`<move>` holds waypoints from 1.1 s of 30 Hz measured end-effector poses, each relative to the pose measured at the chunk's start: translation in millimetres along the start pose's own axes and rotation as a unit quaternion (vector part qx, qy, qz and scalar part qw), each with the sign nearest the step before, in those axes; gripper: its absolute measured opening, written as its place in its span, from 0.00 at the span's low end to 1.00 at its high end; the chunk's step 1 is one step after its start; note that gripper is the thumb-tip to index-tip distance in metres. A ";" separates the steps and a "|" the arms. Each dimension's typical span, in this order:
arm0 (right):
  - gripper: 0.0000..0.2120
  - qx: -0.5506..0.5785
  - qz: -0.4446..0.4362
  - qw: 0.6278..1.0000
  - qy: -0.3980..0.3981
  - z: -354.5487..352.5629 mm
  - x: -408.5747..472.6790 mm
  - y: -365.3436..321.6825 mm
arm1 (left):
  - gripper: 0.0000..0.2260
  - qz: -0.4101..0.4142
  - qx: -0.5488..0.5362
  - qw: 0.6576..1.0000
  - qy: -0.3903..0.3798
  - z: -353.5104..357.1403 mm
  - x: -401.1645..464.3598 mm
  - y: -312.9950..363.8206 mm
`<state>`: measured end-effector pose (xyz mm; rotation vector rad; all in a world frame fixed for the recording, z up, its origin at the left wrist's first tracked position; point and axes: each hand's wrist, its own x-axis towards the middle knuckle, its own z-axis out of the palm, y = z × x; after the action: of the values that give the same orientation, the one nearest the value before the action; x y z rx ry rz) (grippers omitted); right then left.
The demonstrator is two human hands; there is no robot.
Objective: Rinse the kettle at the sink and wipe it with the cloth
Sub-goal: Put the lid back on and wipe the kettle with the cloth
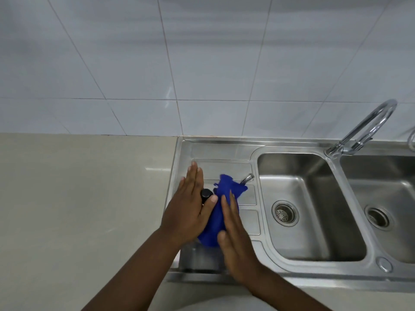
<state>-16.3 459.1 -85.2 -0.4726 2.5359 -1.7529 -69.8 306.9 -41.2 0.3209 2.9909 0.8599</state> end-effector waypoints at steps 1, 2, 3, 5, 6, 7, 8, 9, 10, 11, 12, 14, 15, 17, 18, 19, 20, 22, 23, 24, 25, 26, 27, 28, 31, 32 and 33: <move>0.30 0.020 0.012 1.000 0.006 -5.5 15.4 -3.1 | 0.34 0.016 0.005 1.000 -0.002 -0.7 2.2 -1.4; 0.30 0.047 0.029 0.998 0.008 -11.3 32.5 -6.3 | 0.34 0.033 0.010 0.999 -0.004 -1.0 3.9 -2.1; 0.31 0.072 0.046 0.996 0.003 -16.7 49.9 -11.2 | 0.34 0.046 0.014 0.999 -0.007 -0.9 5.2 -2.3; 0.34 0.118 0.100 0.988 -0.026 -28.4 79.4 -19.6 | 0.35 0.059 0.013 0.998 -0.016 -1.4 7.5 -2.8; 0.35 0.142 0.134 0.980 -0.047 -31.7 90.3 -20.6 | 0.35 0.061 0.014 0.998 -0.020 -2.5 8.5 -3.6; 0.34 0.164 0.163 0.971 -0.060 -34.3 97.3 -20.9 | 0.36 0.065 0.019 0.997 -0.022 -3.2 10.7 -4.1; 0.33 0.175 0.180 0.966 -0.061 -35.2 100.5 -19.5 | 0.36 0.068 0.032 0.997 -0.022 -4.4 13.3 -4.3; 0.32 0.177 0.187 0.965 -0.050 -33.0 100.9 -17.9 | 0.36 0.066 0.054 0.996 -0.018 -5.3 15.9 -5.5; 0.31 0.173 0.190 0.966 -0.028 -30.0 97.6 -16.4 | 0.36 0.057 0.082 0.995 -0.013 -5.5 18.8 -5.3; 0.30 0.169 0.195 0.966 0.000 -25.2 91.7 -13.8 | 0.37 0.039 0.112 0.993 -0.006 -4.6 21.2 -3.8; 0.30 0.173 0.203 0.964 0.025 -19.6 83.7 -10.5 | 0.37 0.013 0.135 0.991 0.001 -3.2 22.2 -1.2; 0.33 0.186 0.201 0.961 0.046 -7.8 58.6 -6.1 | 0.38 -0.049 0.129 0.990 0.012 1.9 20.6 3.9; 0.36 0.170 0.185 0.967 0.038 -2.5 43.1 -6.6 | 0.38 -0.077 0.103 0.992 0.013 4.0 19.5 5.0; 0.40 0.101 0.151 0.983 0.006 8.1 12.3 -11.1 | 0.38 -0.092 0.055 0.994 0.020 6.2 17.4 3.3; 0.41 0.078 0.133 0.988 -0.011 12.1 0.6 -14.4 | 0.38 -0.081 0.046 0.995 0.028 6.3 17.2 1.8; 0.40 0.062 0.109 0.992 -0.025 14.0 -6.7 -17.4 | 0.38 -0.064 0.041 0.997 0.034 6.3 17.8 0.1; 0.38 0.043 0.084 0.995 -0.027 13.7 -8.4 -19.7 | 0.37 -0.047 0.036 0.997 0.039 6.1 19.1 -1.5; 0.31 0.011 0.049 0.999 -0.013 9.7 5.6 -21.9 | 0.36 -0.023 0.027 0.998 0.044 5.4 21.7 -4.4; 0.29 0.019 0.049 0.999 -0.005 7.0 18.6 -23.9 | 0.36 -0.015 0.022 0.999 0.044 4.9 22.5 -5.5; 0.29 0.044 0.070 0.997 0.007 3.9 33.3 -28.2 | 0.36 -0.008 0.015 0.999 0.042 4.4 22.8 -6.5; 0.30 0.079 0.102 0.991 0.014 0.5 48.4 -34.9 | 0.36 0.001 0.009 0.999 0.040 4.0 22.6 -6.9; 0.30 0.102 0.133 0.986 0.014 -3.8 62.9 -41.5 | 0.36 0.009 0.006 0.999 0.041 3.8 22.1 -7.4; 0.28 0.110 0.155 0.982 0.005 -9.3 76.9 -47.7 | 0.36 0.015 0.006 0.999 0.043 3.8 21.8 -8.0; 0.26 0.100 0.173 0.980 -0.015 -15.3 89.5 -51.8 | 0.37 0.019 0.006 0.999 0.043 3.7 22.0 -8.5; 0.33 0.071 0.250 0.957 -0.127 -35.0 113.6 -63.2 | 0.37 0.034 0.001 0.999 0.035 1.4 25.6 -11.0; 0.37 0.062 0.275 0.947 -0.156 -40.4 117.2 -64.4 | 0.38 0.043 0.001 0.999 0.028 0.0 27.7 -12.2; 0.39 0.052 0.291 0.938 -0.179 -44.2 118.5 -66.4 | 0.38 0.049 0.007 0.999 0.020 -1.7 29.9 -13.2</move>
<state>-122.1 447.2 9.9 -0.0156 2.0316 -1.4111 -101.7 301.1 -45.4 0.4604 3.0421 0.8648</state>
